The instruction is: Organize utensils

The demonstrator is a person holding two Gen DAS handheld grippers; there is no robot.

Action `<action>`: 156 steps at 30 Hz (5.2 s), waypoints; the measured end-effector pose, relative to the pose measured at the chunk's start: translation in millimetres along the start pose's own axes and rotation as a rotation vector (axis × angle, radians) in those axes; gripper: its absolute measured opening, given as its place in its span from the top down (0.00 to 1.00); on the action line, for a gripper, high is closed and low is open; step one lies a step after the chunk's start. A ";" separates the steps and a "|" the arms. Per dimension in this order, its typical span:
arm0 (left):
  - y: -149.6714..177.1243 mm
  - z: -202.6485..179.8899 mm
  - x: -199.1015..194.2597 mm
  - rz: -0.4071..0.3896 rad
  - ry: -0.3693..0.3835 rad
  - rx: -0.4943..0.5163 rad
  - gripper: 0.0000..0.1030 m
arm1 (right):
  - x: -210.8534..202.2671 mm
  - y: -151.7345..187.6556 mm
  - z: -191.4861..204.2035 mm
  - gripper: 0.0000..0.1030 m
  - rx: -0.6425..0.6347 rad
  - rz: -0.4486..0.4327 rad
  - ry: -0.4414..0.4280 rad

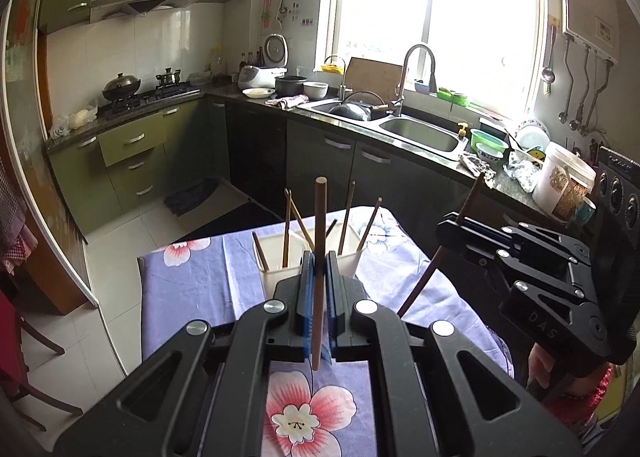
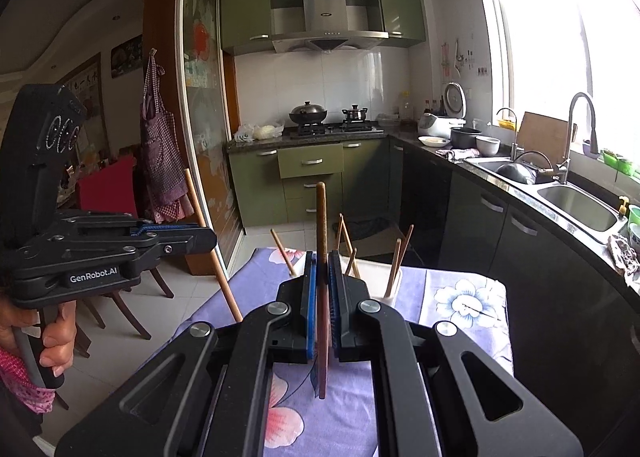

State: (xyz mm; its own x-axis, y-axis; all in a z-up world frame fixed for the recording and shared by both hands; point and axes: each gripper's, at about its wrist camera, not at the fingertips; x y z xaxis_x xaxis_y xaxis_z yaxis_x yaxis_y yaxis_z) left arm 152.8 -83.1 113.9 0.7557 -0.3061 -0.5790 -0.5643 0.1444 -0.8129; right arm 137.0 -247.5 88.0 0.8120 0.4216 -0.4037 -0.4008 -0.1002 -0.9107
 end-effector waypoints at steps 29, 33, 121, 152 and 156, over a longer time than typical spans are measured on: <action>-69.7 25.1 111.2 -0.021 -0.084 -0.013 0.94 | 129.0 -50.3 -61.1 0.93 0.058 -0.016 0.051; -55.4 24.3 118.6 0.011 -0.075 -0.010 0.94 | 133.0 -39.2 -58.5 0.89 0.061 0.004 0.044; 194.1 12.3 -68.3 -0.174 -0.227 -0.133 0.07 | -103.8 169.5 34.6 0.05 0.069 0.002 0.168; 198.3 9.4 -62.5 -0.151 -0.247 -0.144 0.07 | -96.7 175.6 38.1 0.05 0.070 0.016 0.159; 198.2 8.5 -61.8 -0.150 -0.252 -0.139 0.07 | -96.2 176.0 38.3 0.05 0.070 0.018 0.159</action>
State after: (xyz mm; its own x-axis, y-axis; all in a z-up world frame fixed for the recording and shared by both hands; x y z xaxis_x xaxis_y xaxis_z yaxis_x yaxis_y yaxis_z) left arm -3.0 -27.6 -12.0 0.8825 -0.0691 -0.4653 -0.4675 -0.0196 -0.8838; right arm -27.9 -271.2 -30.1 0.8591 0.2717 -0.4337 -0.4398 -0.0415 -0.8971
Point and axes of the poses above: each gripper's, at about its wrist camera, not at the fingertips, and x roughly the way its jaws point, z to its left, y to its underside
